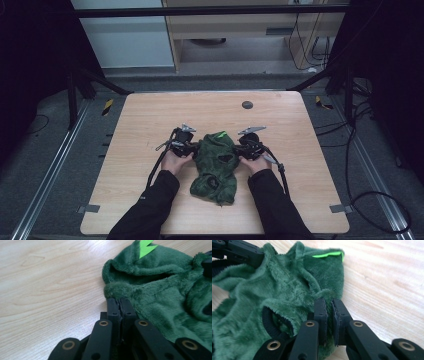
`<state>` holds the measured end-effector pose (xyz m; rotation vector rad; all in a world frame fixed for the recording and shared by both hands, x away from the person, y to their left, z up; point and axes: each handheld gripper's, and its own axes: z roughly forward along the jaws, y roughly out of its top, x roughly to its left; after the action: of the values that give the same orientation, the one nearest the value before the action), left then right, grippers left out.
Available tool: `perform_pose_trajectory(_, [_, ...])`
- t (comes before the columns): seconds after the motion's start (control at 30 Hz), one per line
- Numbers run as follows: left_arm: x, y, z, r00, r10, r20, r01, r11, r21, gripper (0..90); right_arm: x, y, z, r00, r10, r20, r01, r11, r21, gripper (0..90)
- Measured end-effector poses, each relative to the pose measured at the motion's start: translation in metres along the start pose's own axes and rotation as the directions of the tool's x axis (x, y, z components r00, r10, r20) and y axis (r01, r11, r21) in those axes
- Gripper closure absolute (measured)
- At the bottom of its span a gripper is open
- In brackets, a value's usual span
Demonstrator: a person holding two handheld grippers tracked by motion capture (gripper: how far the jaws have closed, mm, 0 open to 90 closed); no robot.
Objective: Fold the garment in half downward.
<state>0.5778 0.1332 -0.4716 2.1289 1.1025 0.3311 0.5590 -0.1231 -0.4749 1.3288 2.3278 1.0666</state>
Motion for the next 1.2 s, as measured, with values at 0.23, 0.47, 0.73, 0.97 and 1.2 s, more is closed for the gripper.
perform_pose_trajectory(0.23, [-0.005,0.004,-0.020,0.9997,0.023,0.008,-0.022,0.9990,-0.039,88.3,0.005,0.006,-0.012,0.9998,-0.021,-0.006,0.021,0.999,-0.047,83.7])
perform_pose_trajectory(0.47, [-0.006,0.004,-0.037,0.9992,0.034,0.023,-0.032,0.9975,-0.062,88.3,0.012,0.011,-0.022,0.9987,-0.049,-0.011,0.048,0.996,-0.080,83.7])
perform_pose_trajectory(0.73, [-0.011,0.001,-0.050,0.9982,0.048,0.036,-0.044,0.9954,-0.086,88.3,0.018,0.014,-0.030,0.9965,-0.079,-0.025,0.076,0.991,-0.107,83.8])
perform_pose_trajectory(0.97, [-0.017,-0.002,-0.058,0.9970,0.061,0.046,-0.057,0.9938,-0.095,88.3,0.021,0.014,-0.038,0.9946,-0.099,-0.029,0.095,0.988,-0.122,83.9])
perform_pose_trajectory(1.2, [-0.024,-0.006,-0.067,0.9954,0.079,0.054,-0.074,0.9922,-0.101,88.4,0.024,0.011,-0.047,0.9930,-0.109,-0.045,0.102,0.985,-0.140,84.0])
